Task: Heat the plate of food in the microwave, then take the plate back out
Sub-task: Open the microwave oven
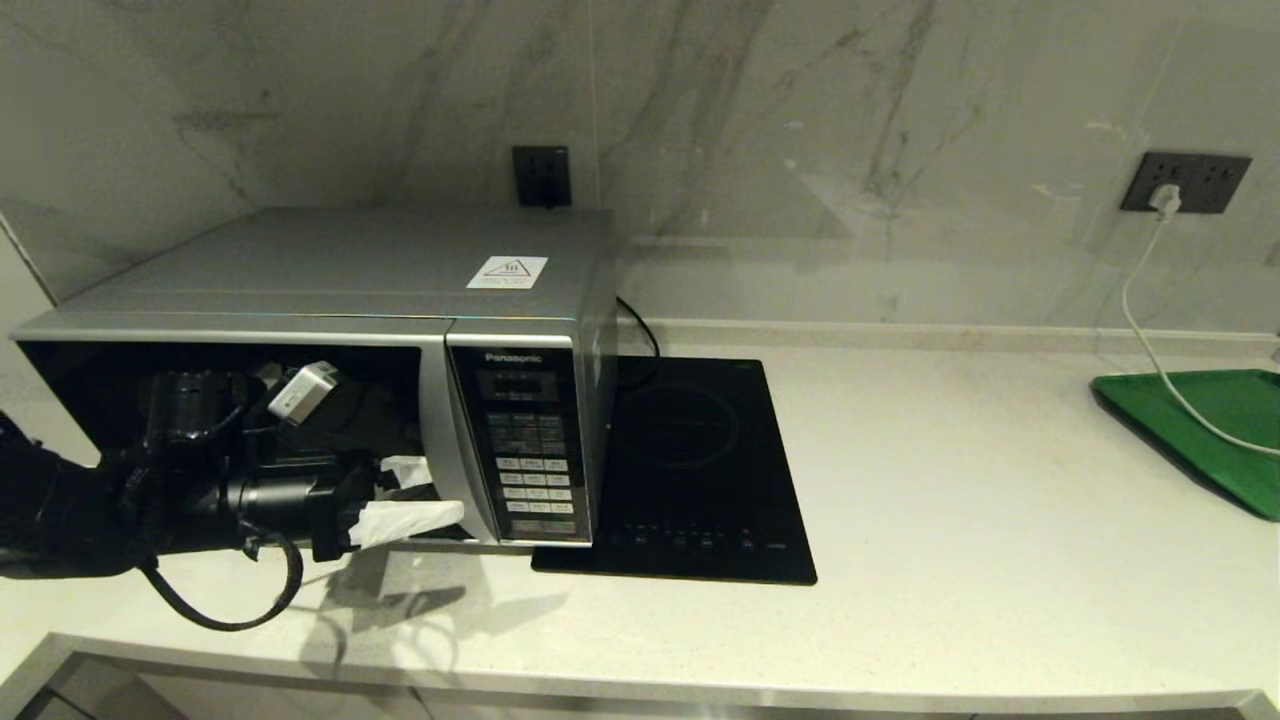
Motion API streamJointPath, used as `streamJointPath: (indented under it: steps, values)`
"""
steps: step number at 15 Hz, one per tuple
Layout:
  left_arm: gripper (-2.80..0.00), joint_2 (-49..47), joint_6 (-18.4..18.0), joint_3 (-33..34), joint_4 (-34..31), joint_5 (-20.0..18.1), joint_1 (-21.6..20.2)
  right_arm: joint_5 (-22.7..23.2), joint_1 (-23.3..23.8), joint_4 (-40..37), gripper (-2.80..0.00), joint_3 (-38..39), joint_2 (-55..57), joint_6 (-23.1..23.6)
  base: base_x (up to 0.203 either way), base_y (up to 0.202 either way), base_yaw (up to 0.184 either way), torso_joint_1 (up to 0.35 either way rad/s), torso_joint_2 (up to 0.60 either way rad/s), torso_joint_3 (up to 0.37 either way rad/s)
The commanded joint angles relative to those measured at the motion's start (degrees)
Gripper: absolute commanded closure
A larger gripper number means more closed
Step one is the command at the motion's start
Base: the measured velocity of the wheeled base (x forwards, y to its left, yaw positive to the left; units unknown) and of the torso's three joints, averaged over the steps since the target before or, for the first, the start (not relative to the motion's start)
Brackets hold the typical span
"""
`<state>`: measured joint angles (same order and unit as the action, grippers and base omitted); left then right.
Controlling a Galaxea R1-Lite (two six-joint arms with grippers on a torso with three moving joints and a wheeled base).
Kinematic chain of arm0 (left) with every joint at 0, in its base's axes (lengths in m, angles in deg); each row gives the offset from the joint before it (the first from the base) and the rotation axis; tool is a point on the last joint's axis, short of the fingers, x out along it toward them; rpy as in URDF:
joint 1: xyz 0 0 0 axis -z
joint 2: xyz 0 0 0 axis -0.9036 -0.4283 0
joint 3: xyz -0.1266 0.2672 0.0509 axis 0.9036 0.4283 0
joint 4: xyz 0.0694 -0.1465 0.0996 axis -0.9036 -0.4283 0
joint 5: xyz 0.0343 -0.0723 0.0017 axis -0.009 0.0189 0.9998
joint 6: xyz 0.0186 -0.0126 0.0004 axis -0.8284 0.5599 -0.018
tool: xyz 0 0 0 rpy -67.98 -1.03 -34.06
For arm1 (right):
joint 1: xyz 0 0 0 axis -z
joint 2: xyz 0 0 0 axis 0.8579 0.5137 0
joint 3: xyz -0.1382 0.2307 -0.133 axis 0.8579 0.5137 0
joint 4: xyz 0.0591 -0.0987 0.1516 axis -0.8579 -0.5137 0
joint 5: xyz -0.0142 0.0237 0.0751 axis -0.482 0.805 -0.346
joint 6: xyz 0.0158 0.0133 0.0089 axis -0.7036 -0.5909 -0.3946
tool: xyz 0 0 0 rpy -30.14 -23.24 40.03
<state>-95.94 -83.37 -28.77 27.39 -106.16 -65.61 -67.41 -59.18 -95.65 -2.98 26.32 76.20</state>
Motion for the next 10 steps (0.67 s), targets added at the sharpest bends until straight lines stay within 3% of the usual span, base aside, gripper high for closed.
streamJointPath:
  steps: [1, 3, 6, 10]
  values:
    - [-2.80, 0.16, 5.28, 0.26, -0.23, -1.39, 0.57, 0.00, 0.01, -0.07, 0.00, 0.05, 0.09, -0.02, 0.000, 0.000, 0.000, 0.000, 0.00, 0.000]
    - [-2.80, 3.12, 10.19, 1.97, -0.32, -4.67, -0.31, 0.00, 0.01, -0.07, 0.00, 0.01, 0.09, -0.02, 0.000, 0.000, 0.000, 0.000, 0.00, 0.000]
    - [-2.80, 11.24, 15.68, 7.86, -0.30, -6.17, -4.52, 0.00, 0.01, -0.07, 0.00, 0.04, 0.09, -0.02, 0.000, 0.000, 0.000, 0.000, 0.00, 0.000]
    - [-2.80, 11.57, 17.15, 8.95, -0.30, -3.92, -7.91, 0.00, 0.01, -0.07, 0.00, 0.06, 0.09, -0.02, 0.000, 0.000, 0.000, 0.000, 0.00, 0.000]
